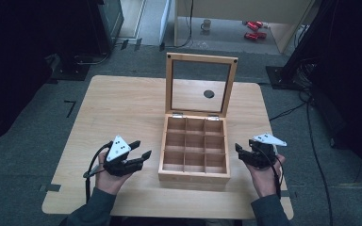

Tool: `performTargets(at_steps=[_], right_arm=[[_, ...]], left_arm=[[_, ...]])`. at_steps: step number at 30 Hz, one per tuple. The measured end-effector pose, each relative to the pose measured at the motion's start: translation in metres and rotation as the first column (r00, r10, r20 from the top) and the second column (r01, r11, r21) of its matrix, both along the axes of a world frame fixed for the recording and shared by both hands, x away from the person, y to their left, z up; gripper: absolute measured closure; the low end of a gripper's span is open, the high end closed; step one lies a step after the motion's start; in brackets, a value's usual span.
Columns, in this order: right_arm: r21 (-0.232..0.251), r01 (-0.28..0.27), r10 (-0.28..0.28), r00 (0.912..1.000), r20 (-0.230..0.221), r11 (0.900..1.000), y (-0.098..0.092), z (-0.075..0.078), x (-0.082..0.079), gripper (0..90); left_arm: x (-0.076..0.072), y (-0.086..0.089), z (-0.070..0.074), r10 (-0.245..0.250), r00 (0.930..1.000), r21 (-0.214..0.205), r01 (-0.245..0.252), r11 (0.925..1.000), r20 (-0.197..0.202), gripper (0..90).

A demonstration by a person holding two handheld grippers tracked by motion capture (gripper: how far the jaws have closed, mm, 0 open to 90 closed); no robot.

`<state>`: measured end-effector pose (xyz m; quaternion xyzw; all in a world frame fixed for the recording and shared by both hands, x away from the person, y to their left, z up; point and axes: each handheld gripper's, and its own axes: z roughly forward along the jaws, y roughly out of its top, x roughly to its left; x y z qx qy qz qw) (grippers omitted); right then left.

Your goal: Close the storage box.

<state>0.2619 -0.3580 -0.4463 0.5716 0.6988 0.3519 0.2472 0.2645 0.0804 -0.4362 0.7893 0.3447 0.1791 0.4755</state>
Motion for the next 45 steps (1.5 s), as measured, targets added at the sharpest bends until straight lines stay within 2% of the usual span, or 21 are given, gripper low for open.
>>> performTargets(at_steps=[3, 4, 8, 12, 14, 18, 26, 29, 32, 38, 42, 45], right_arm=[[-0.002, -0.009, 0.009, 1.0, 0.002, 1.0, 0.002, 0.002, 0.003, 40.4], [-0.018, -0.021, 0.021, 0.9998, -0.006, 0.9996, 0.005, 0.004, 0.006, 40.5], [-0.024, -0.033, 0.033, 0.9994, 0.009, 0.9992, 0.009, 0.01, 0.012, 41.7], [-0.015, -0.045, 0.045, 0.9988, 0.017, 0.9989, 0.01, 0.016, 0.017, 41.9], [-0.008, -0.071, 0.071, 0.997, 0.031, 0.9975, 0.011, 0.019, 0.021, 42.5], [0.009, -0.095, 0.094, 0.9941, 0.053, 0.9954, 0.011, 0.027, 0.028, 43.1], [0.001, -0.107, 0.106, 0.9921, 0.066, 0.9943, 0.013, 0.035, 0.038, 43.2], [-0.014, -0.106, 0.107, 0.9926, 0.058, 0.9942, 0.014, 0.036, 0.045, 43.2], [-0.018, -0.105, 0.105, 0.9923, 0.065, 0.9944, 0.014, 0.039, 0.05, 44.6], [-0.026, -0.108, 0.109, 0.9909, 0.079, 0.9939, 0.016, 0.047, 0.059, 45.6], [-0.052, -0.103, 0.108, 0.9901, 0.09, 0.9933, 0.017, 0.051, 0.064, 45.6], [-0.051, -0.1, 0.104, 0.9897, 0.098, 0.9937, 0.017, 0.053, 0.068, 45.6]], left_arm=[[0.004, 0.0, 0.002, 0.004, 1.0, 0.011, -0.004, 0.9999, -0.001, 46.3], [0.007, 0.0, 0.005, 0.006, 1.0, 0.0, -0.006, 1.0, -0.003, 46.4], [0.014, 0.0, 0.012, 0.013, 0.9999, -0.004, -0.013, 0.9999, 0.006, 47.0], [0.018, -0.003, 0.018, 0.011, 0.9999, -0.009, -0.011, 0.9999, 0.006, 47.3], [0.021, -0.004, 0.022, 0.006, 0.9999, -0.017, -0.006, 0.9998, 0.014, 47.1], [0.027, -0.006, 0.027, 0.002, 0.9999, -0.002, -0.002, 1.0, 0.011, 46.4], [0.039, -0.007, 0.033, 0.011, 0.9998, -0.019, -0.011, 0.9998, 0.018, 46.9], [0.042, -0.007, 0.035, 0.011, 0.9998, -0.028, -0.011, 0.9995, 0.019, 46.6], [0.05, -0.011, 0.039, 0.015, 0.9998, -0.029, -0.014, 0.9995, 0.015, 45.9], [0.06, -0.018, 0.049, 0.015, 0.9992, -0.026, -0.014, 0.9996, 0.037, 44.7], [0.066, -0.022, 0.055, 0.017, 0.9985, -0.035, -0.015, 0.9993, 0.052, 44.0], [0.072, -0.024, 0.055, 0.02, 0.9989, -0.047, -0.017, 0.9987, 0.043, 43.9]])
